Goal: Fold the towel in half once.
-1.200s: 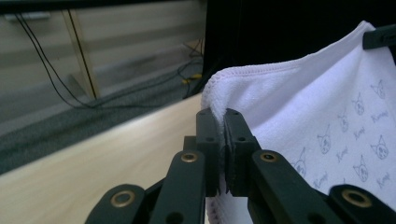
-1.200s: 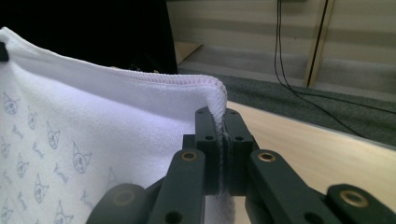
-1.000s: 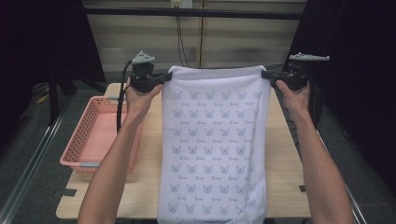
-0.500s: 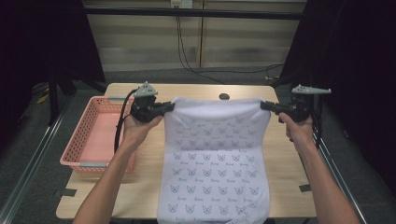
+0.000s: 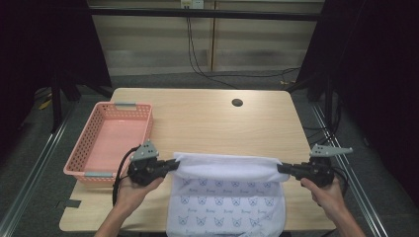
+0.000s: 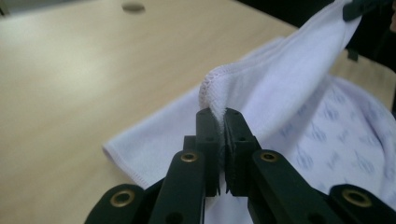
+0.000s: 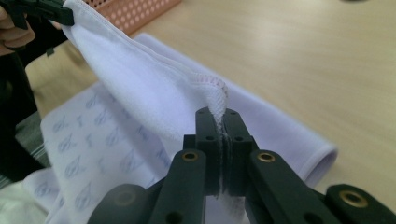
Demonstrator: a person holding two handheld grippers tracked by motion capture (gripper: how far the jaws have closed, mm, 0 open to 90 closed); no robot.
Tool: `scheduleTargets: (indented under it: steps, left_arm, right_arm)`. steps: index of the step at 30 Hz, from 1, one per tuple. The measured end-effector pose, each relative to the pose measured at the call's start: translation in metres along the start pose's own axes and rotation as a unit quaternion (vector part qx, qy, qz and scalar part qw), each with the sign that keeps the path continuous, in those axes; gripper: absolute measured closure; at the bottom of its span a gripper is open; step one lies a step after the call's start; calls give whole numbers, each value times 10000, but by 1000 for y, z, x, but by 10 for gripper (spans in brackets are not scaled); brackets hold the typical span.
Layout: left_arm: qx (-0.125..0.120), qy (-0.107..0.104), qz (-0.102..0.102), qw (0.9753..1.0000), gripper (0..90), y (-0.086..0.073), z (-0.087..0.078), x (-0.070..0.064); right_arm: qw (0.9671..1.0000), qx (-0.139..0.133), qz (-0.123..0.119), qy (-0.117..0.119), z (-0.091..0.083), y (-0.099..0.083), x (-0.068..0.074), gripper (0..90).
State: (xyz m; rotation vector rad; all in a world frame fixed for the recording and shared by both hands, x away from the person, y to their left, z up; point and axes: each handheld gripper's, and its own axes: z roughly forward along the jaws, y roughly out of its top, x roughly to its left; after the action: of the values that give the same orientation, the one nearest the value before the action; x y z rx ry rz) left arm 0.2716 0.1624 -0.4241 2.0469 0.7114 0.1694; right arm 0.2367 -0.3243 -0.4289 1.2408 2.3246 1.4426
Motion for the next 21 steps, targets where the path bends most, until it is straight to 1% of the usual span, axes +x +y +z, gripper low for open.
scheduleTargets:
  steps: [1, 2, 3, 4, 5, 6, 7, 8, 9, 10, 11, 12, 13, 14, 15, 16, 17, 18, 19, 20, 21]
  left_arm:
    - [175, -54, -73, 9998, 865, -7, 2, -1]
    - [298, -59, -169, 9994, 865, -15, 4, -3]
    - [385, -158, -228, 9989, 864, -23, 6, -6]
    - [500, -198, -231, 9983, 864, -30, 8, -10]
    - [533, -221, -216, 9981, 863, -36, 10, -15]
    - [631, -313, -163, 9974, 862, -42, 11, -20]
    - [787, -390, -157, 9960, 859, -46, 13, -24]
    - [810, -369, -222, 9958, 858, -50, 14, -27]
    - [852, -420, -336, 9949, 858, -54, 14, -28]
    - [946, -450, -332, 9939, 858, -57, 15, -29]
    - [976, -412, -286, 9940, 858, -58, 15, -29]
    - [951, -438, -359, 9939, 858, -57, 15, -28]
    - [982, -469, -422, 9932, 859, -57, 16, -27]
    - [1104, -520, -455, 9915, 859, -58, 19, -26]
    - [1265, -460, -438, 9899, 859, -60, 24, -26]
    - [1420, -404, -359, 9884, 860, -61, 27, -26]
    - [1492, -475, -378, 9869, 861, -61, 30, -25]
    - [1504, -485, -440, 9864, 862, -61, 31, -23]
    - [1463, -515, -545, 9864, 863, -62, 32, -21]
    - [1451, -532, -607, 9861, 864, -62, 32, -20]
    - [1421, -421, -583, 9872, 866, -62, 32, -19]
  right_arm:
    - [9999, 80, 47, 43, 0, -6, 3, 876]
    - [9998, 175, 72, 53, 1, -13, 6, 876]
    - [9995, 290, 88, 99, 3, -21, 9, 876]
    - [9989, 449, 102, 109, 6, -28, 12, 876]
    - [9982, 578, 94, 112, 8, -36, 15, 876]
    - [9973, 706, 176, 132, 9, -42, 17, 876]
    - [9967, 773, 201, 166, 9, -47, 19, 876]
    - [9963, 817, 183, 201, 10, -51, 20, 876]
    - [9959, 851, 233, 178, 10, -54, 22, 876]
    - [9956, 894, 236, 182, 10, -57, 23, 876]
    - [9950, 963, 203, 167, 10, -59, 25, 876]
    - [9947, 994, 195, 146, 10, -61, 25, 876]
    - [9940, 1058, 236, 133, 11, -63, 25, 876]
    - [9932, 1139, 241, 88, 12, -66, 24, 876]
    - [9923, 1218, 235, 66, 14, -68, 23, 876]
    - [9916, 1270, 225, 24, 16, -68, 23, 876]
    - [9907, 1344, 200, -14, 18, -68, 23, 876]
    - [9886, 1492, 122, -149, 22, -69, 24, 877]
    - [9880, 1530, 116, -159, 25, -69, 24, 877]
    - [9882, 1517, 142, -156, 25, -69, 23, 878]
    - [9880, 1527, 161, -156, 25, -69, 22, 879]
